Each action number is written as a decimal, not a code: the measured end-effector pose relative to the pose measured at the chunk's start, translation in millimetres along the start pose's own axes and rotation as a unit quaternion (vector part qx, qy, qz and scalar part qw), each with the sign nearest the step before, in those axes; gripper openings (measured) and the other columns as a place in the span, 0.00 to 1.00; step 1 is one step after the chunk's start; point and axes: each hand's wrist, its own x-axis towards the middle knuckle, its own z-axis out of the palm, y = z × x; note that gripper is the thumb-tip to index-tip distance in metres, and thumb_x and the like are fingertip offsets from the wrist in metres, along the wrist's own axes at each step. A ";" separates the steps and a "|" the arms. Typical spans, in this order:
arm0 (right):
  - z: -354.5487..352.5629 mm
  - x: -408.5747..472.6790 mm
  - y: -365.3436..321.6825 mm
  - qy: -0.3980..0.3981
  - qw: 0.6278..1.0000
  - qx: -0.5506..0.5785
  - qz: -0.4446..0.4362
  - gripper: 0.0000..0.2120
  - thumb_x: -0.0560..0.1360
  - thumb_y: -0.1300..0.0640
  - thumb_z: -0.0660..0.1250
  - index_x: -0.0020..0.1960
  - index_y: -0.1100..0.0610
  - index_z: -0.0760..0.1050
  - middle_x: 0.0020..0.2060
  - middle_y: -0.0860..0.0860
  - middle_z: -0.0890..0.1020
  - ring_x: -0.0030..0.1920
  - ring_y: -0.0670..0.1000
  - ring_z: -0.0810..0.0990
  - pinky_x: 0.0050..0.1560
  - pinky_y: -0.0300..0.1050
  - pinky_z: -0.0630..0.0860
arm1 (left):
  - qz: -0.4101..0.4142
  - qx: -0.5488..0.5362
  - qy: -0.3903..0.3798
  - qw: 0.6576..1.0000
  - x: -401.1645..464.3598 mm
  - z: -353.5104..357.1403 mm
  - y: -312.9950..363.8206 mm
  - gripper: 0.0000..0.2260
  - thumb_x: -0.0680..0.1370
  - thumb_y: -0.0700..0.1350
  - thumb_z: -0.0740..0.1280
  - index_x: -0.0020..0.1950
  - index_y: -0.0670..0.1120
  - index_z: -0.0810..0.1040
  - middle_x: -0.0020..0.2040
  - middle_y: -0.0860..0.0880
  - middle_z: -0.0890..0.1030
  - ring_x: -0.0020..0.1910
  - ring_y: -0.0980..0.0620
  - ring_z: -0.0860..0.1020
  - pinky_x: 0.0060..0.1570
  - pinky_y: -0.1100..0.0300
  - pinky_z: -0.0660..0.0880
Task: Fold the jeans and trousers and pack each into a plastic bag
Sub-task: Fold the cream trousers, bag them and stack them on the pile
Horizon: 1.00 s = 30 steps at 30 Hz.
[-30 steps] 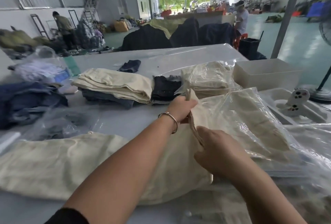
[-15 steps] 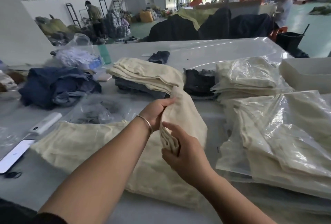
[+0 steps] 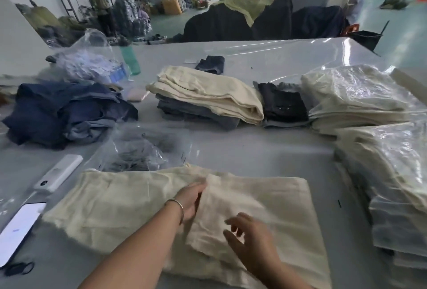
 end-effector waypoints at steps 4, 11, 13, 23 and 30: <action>-0.9 8.2 33.2 0.106 0.971 -0.167 0.134 0.24 0.78 0.44 0.61 0.72 0.49 0.67 0.71 0.49 0.69 0.72 0.54 0.65 0.71 0.48 0.60 | 0.067 0.206 0.051 0.975 6.7 -8.5 -23.1 0.14 0.72 0.52 0.73 0.49 0.42 0.82 0.46 0.43 0.85 0.47 0.44 0.83 0.51 0.48 0.78; -22.4 9.8 65.9 0.039 0.943 -0.248 0.216 0.27 0.81 0.39 0.44 0.78 0.45 0.49 0.78 0.47 0.47 0.77 0.48 0.41 0.75 0.49 0.37 | 0.156 0.360 0.146 0.908 9.6 -8.4 -23.3 0.05 0.76 0.46 0.65 0.48 0.45 0.75 0.48 0.45 0.81 0.50 0.42 0.79 0.46 0.55 0.72; -18.8 -2.9 73.4 -0.004 0.943 -0.268 0.199 0.27 0.81 0.39 0.43 0.78 0.43 0.46 0.78 0.46 0.43 0.77 0.47 0.38 0.75 0.51 0.35 | 0.144 0.433 0.153 0.876 10.6 -19.6 -35.8 0.09 0.78 0.47 0.64 0.53 0.43 0.74 0.53 0.41 0.81 0.53 0.40 0.78 0.49 0.54 0.72; -28.3 -17.8 94.8 -0.049 0.929 -0.265 0.252 0.30 0.79 0.35 0.41 0.76 0.40 0.35 0.75 0.44 0.32 0.77 0.54 0.36 0.74 0.56 0.36 | 0.168 0.472 0.221 0.837 -5.1 -41.2 -54.4 0.12 0.79 0.51 0.61 0.55 0.43 0.73 0.53 0.37 0.80 0.53 0.35 0.78 0.49 0.50 0.74; -53.1 9.6 101.2 0.059 0.953 -0.150 0.256 0.29 0.81 0.44 0.52 0.78 0.46 0.46 0.78 0.47 0.46 0.77 0.51 0.50 0.75 0.50 0.50 | 0.229 0.295 0.165 0.913 -1.4 -43.7 -47.6 0.02 0.78 0.43 0.65 0.50 0.48 0.76 0.45 0.51 0.82 0.47 0.46 0.79 0.43 0.57 0.70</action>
